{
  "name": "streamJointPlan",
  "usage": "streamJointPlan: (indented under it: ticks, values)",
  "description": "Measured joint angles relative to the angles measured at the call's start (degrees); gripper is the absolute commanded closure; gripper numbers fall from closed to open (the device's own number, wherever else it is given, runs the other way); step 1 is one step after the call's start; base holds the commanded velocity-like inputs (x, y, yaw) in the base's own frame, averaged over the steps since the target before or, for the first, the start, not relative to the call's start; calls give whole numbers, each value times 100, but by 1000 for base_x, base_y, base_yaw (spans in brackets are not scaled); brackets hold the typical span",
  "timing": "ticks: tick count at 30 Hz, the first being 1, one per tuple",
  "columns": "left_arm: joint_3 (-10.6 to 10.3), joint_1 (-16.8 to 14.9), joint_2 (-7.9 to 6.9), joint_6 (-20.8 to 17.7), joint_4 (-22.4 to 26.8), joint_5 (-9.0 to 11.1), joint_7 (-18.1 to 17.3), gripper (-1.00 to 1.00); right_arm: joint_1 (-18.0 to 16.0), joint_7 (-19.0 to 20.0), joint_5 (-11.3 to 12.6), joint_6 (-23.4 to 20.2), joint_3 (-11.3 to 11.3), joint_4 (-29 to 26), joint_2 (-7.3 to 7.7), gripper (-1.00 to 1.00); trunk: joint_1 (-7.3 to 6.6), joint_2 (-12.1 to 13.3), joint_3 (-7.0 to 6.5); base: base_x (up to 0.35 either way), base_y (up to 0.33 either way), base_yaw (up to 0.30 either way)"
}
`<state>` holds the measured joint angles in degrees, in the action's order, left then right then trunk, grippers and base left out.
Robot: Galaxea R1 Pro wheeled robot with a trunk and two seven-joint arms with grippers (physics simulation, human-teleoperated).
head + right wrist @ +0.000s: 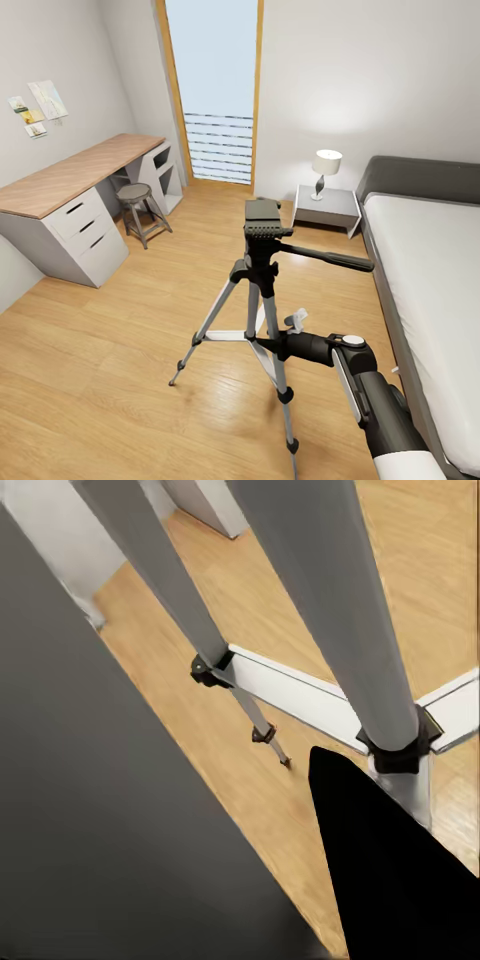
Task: Attach the digital camera to the camera tripod in the bedroom.
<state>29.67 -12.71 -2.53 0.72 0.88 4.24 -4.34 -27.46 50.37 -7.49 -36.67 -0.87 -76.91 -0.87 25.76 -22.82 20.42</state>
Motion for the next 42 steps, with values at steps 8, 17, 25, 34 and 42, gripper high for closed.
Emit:
streamJointPlan:
  ticks: [8,17,25,34,42]
  values:
    - [3,0,0,0,4,5,0,100,0,4,52,-31,2,-1,18,100,-1,-1,0,0,0,0]
    - [-13,0,0,1,18,-3,-5,100,0,11,53,-27,17,-5,83,100,-1,-1,0,0,0,0]
    - [4,-1,-13,-11,200,-10,0,100,0,6,67,-36,23,-3,94,100,-1,-1,0,0,0,0]
    - [-67,0,-74,-11,260,-20,-1,100,-1,6,66,-32,20,2,94,100,-1,-1,0,0,0,0]
    - [-943,-5,-479,-350,1433,-11,-45,100,5,3,89,-24,25,16,99,100,-2,-3,-2,0,0,0]
